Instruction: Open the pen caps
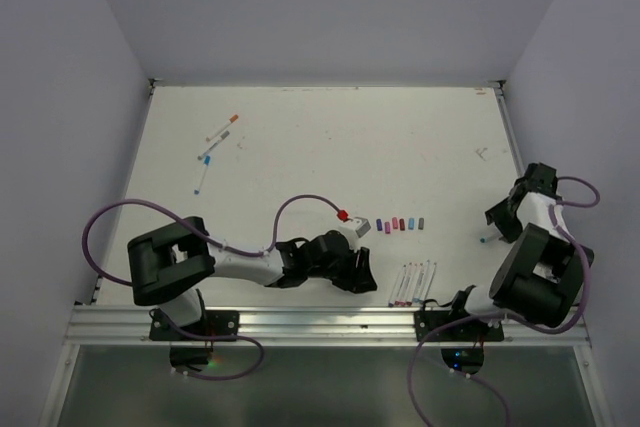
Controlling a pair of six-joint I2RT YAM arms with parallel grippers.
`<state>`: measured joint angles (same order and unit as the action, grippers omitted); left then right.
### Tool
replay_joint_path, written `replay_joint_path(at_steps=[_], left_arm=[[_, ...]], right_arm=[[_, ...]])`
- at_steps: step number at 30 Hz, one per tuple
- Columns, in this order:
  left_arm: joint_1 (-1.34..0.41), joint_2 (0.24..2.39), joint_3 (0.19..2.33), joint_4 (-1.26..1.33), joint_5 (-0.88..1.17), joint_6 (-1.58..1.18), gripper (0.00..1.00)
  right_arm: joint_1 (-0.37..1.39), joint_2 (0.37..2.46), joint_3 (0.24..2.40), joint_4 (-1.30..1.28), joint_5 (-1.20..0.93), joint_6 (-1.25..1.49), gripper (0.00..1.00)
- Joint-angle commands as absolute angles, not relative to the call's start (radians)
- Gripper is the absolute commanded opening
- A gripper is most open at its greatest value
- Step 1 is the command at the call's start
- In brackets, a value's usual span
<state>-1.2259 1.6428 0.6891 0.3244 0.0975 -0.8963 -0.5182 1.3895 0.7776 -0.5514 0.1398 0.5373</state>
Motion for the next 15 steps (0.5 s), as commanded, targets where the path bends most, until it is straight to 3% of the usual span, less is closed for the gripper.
replay_joint_path(at_steps=[1,11,15], left_arm=[[-1.224,1.651,0.733,0.325,0.098,-0.864,0.5],[-1.209,1.643,0.707,0.347,0.112,-0.868,0.5],[-1.206,1.625,0.692,0.36,0.112,-0.873,0.5]], right_arm=[[-0.522,1.416,0.761,-0.485,0.13,0.526,0.48],[-0.522,1.431,0.67,-0.391,0.104,0.548,0.33],[-0.52,1.442,0.66,-0.377,0.097,0.538,0.06]])
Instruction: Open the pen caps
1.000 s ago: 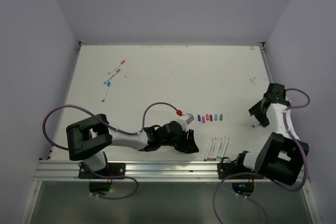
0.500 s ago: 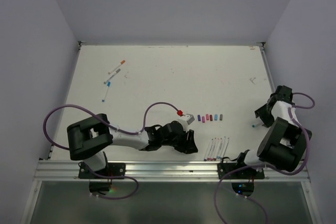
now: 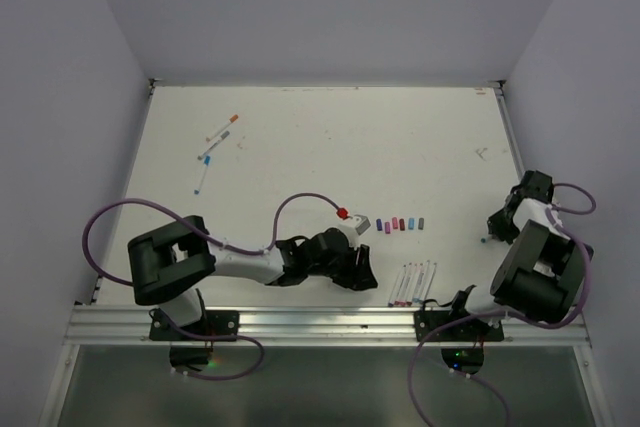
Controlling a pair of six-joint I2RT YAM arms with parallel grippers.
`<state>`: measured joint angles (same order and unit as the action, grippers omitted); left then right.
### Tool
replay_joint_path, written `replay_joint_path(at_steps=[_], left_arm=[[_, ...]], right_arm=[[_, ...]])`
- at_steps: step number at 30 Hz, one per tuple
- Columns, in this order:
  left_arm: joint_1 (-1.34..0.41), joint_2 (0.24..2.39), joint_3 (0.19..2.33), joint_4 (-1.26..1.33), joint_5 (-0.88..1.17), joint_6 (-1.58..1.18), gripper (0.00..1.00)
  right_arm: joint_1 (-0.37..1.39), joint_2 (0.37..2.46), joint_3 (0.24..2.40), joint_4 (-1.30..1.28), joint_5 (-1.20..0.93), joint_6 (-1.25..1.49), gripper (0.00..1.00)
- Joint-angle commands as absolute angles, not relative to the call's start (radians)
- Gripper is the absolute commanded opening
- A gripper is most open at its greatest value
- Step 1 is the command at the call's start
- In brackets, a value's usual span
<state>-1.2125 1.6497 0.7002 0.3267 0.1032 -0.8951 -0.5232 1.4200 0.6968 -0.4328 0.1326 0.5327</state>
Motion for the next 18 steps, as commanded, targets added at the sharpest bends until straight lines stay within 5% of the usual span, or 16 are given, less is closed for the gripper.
replay_joint_path(at_steps=[1,9,18], left_arm=[[-1.206,1.62,0.687,0.362,0.11,-0.873,0.5],[-1.198,1.556,0.624,0.431,0.1,-0.885,0.51],[-1.054,1.482,0.529,0.652,0.288,-0.966,0.52]], right_arm=[[-0.522,1.44,0.652,-0.371,0.094,0.538,0.03],[-0.443,1.26,0.624,-0.383,0.005,0.531,0.0],[-0.136,1.034,0.718,-0.502,-0.314,0.535,0.0]])
